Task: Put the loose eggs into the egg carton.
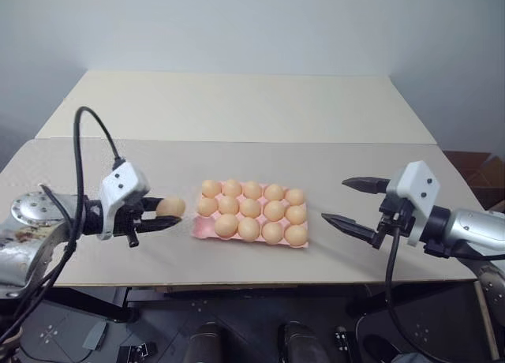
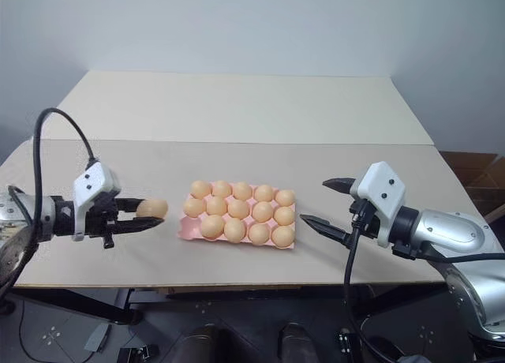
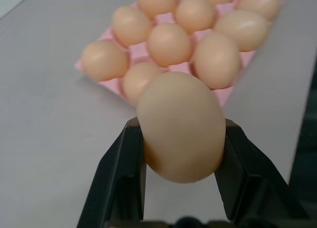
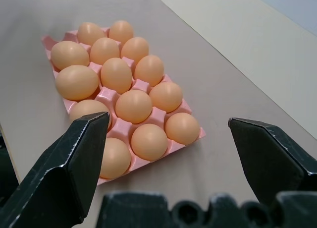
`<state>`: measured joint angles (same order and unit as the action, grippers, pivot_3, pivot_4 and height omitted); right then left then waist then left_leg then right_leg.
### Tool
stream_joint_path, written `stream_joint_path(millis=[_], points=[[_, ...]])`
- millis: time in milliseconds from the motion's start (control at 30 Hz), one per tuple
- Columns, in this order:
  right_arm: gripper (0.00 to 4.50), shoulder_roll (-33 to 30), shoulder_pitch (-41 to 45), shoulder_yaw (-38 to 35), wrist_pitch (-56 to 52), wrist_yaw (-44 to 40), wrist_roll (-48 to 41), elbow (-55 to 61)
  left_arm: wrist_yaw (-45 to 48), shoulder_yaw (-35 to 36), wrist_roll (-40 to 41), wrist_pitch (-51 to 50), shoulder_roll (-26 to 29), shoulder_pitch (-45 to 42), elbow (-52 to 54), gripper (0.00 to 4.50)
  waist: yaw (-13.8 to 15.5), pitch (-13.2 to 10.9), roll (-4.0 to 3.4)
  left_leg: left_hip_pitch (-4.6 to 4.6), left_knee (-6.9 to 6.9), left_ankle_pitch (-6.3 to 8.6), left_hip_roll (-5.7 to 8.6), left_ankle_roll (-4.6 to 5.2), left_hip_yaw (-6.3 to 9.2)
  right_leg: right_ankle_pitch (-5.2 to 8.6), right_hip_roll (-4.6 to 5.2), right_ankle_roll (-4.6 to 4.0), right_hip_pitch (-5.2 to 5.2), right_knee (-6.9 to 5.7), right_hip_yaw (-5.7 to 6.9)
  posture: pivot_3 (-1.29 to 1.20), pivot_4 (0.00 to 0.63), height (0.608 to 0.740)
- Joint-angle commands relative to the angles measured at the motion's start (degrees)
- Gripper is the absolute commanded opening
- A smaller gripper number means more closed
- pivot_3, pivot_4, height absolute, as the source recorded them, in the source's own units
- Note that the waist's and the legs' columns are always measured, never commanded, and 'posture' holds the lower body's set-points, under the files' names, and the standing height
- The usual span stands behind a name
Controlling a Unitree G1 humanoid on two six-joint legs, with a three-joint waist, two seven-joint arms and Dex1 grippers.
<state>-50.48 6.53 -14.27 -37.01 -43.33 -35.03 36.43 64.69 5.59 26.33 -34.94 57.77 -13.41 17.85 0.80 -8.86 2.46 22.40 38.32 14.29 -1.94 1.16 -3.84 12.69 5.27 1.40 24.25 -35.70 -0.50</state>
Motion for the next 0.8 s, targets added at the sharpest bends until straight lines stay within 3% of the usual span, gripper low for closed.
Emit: stream_joint_path(millis=[33, 67, 267, 367, 467, 633, 800], points=[[4.50, 0.1, 0.2, -1.7, 0.5, 0.6, -0.6, 2.0, 0.5, -4.2, -2.8, 3.4, -1.8, -3.8, -2.8, 1.62, 0.0, 0.0, 0.01, 0.01, 0.00, 0.00, 0.00, 0.00, -0.01, -0.18, -0.01, 0.31, -0.01, 0.00, 0.01, 0.00, 0.150, 0.740], [4.50, 0.1, 0.2, -1.7, 0.5, 0.7, -0.5, 2.1, 0.2, -5.1, -3.4, 3.4, -2.2, -4.6, -3.5, 1.62, -0.1, 0.0, 0.01, 0.02, 0.02, 0.00, 0.01, 0.00, -0.03, -0.25, -0.04, 0.42, -0.01, 0.00, 0.02, 0.00, 0.150, 0.740], [4.50, 0.1, 0.1, -2.0, -0.4, 1.9, -0.8, 2.8, 0.7, -9.0, -5.4, 3.1, -4.1, -8.3, -6.6, 3.59, -0.4, 0.0, 0.01, 0.00, 0.03, 0.00, -0.01, 0.01, -0.01, -0.25, -0.10, 0.47, -0.02, -0.03, 0.00, 0.00, 0.150, 0.740], [4.50, -0.2, 0.0, -2.5, -0.8, 2.0, -1.2, 3.0, 1.9, -5.9, -3.3, 2.8, -2.8, -8.1, -6.0, 4.49, -0.5, 0.0, 0.01, 0.00, 0.03, 0.00, -0.02, 0.01, 0.01, -0.25, -0.10, 0.48, 0.01, -0.03, -0.01, 0.00, 0.150, 0.740], [4.50, -0.3, -0.4, -2.8, -0.8, 2.0, -1.4, 3.1, 2.7, -0.7, -0.7, 2.3, -1.1, -6.9, -4.8, 4.49, -0.5, 0.0, 0.01, 0.00, 0.03, 0.00, -0.03, 0.01, 0.03, -0.25, -0.09, 0.49, 0.00, -0.05, 0.01, 0.00, 0.150, 0.740], [4.50, -0.3, 0.1, -2.3, 0.2, 0.8, -1.1, 1.9, 4.9, 14.3, 4.5, 6.2, -0.2, -1.6, -7.1, 4.49, -0.9, 0.0, 0.00, -0.05, 0.02, 0.00, -0.08, 0.01, 0.13, -0.24, -0.09, 0.50, 0.01, -0.05, -0.01, 0.00, 0.150, 0.740], [4.50, -1.4, -0.4, -3.7, 4.0, -5.6, -1.0, -2.2, 13.8, 26.0, 5.6, 11.5, 2.2, 8.0, -14.1, 4.49, -1.1, 0.0, 0.00, -0.09, 0.02, 0.00, -0.09, 0.01, 0.08, -0.23, -0.09, 0.48, 0.00, -0.06, -0.01, 0.00, 0.150, 0.740]])
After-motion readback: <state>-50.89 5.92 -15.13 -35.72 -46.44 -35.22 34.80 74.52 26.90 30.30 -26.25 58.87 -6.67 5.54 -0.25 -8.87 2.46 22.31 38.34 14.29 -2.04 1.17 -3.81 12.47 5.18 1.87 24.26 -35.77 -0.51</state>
